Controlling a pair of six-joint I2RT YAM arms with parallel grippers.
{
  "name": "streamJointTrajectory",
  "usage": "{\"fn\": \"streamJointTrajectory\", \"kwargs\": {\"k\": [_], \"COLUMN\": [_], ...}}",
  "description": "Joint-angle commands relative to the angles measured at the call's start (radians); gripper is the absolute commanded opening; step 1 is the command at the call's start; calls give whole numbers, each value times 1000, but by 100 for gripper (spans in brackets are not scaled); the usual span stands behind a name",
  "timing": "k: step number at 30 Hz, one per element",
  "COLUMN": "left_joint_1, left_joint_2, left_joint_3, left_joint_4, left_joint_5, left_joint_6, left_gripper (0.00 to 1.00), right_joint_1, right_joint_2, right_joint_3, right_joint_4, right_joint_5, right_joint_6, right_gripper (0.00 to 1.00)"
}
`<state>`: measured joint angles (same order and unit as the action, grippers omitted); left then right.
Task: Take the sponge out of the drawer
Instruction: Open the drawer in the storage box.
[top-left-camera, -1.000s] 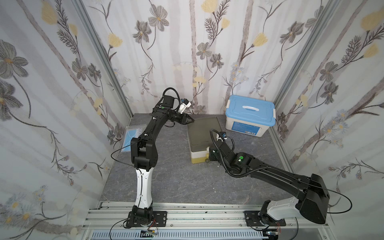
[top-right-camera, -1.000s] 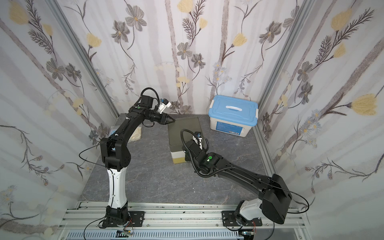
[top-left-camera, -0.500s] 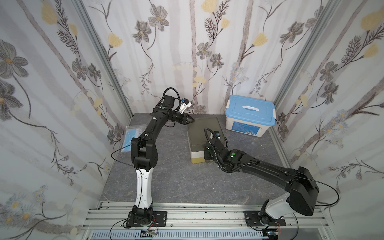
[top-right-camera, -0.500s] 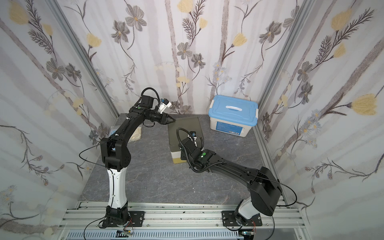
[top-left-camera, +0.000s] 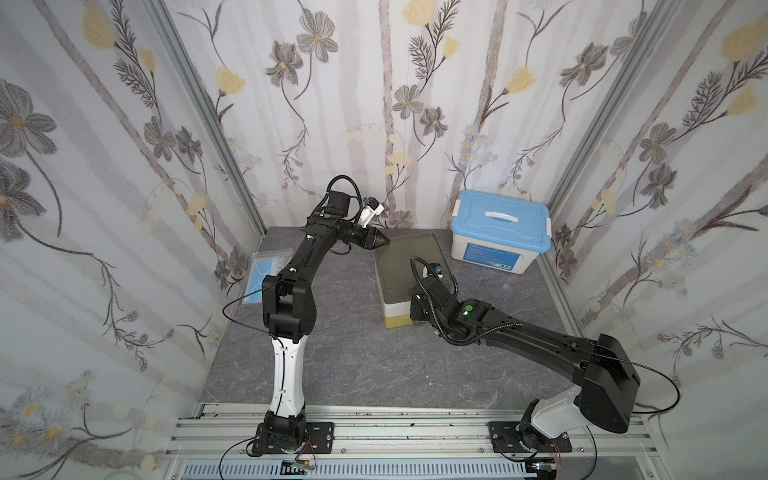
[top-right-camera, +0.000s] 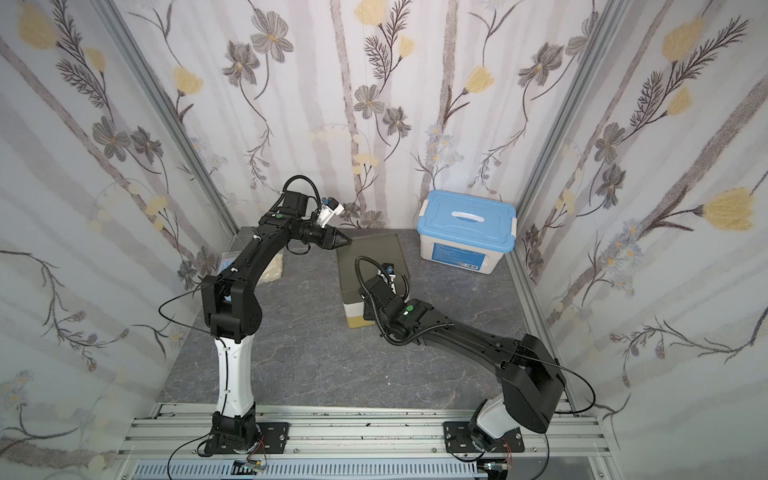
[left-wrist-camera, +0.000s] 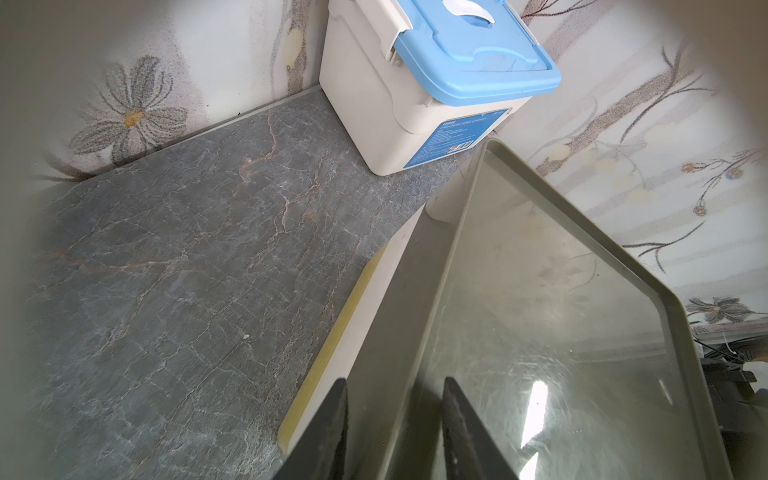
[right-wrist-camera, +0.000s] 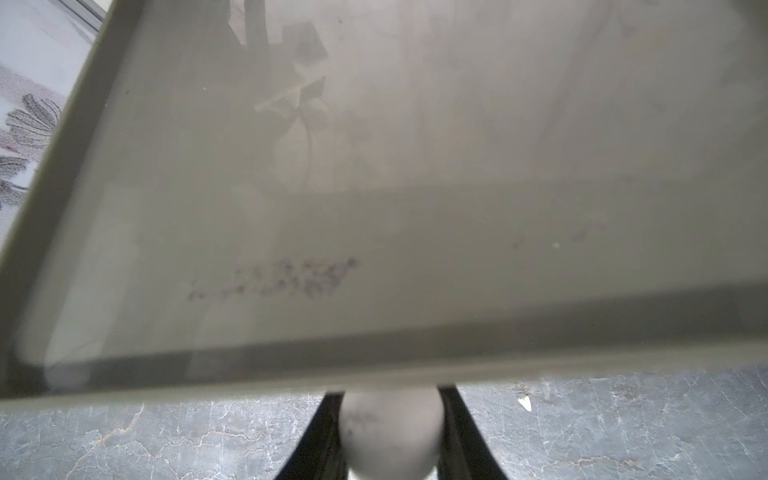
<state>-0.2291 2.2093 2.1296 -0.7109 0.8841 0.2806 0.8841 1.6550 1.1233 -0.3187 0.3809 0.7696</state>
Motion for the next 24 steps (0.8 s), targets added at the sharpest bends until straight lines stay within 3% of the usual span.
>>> {"fn": "streamJointTrajectory", "kwargs": {"k": [1, 14, 24], "left_joint_1": [-1, 0, 0], "left_joint_2": [-3, 2, 11], "left_joint_3": [-2, -7, 0], "left_joint_4": [-39, -33, -21], "left_joint_5": [-35, -37, -41], "left_joint_6": [20, 19, 8], "left_gripper": [38, 38, 37], "right_joint_1": [-1, 41, 150], "right_joint_2": [-25, -103, -199], "right_joint_3": [-7, -102, -215], "right_joint_4": [95, 50, -43], "right_joint_5": [70, 88, 173], "right_joint_6": [9, 52, 144], "right_gripper": [18, 21, 21]}}
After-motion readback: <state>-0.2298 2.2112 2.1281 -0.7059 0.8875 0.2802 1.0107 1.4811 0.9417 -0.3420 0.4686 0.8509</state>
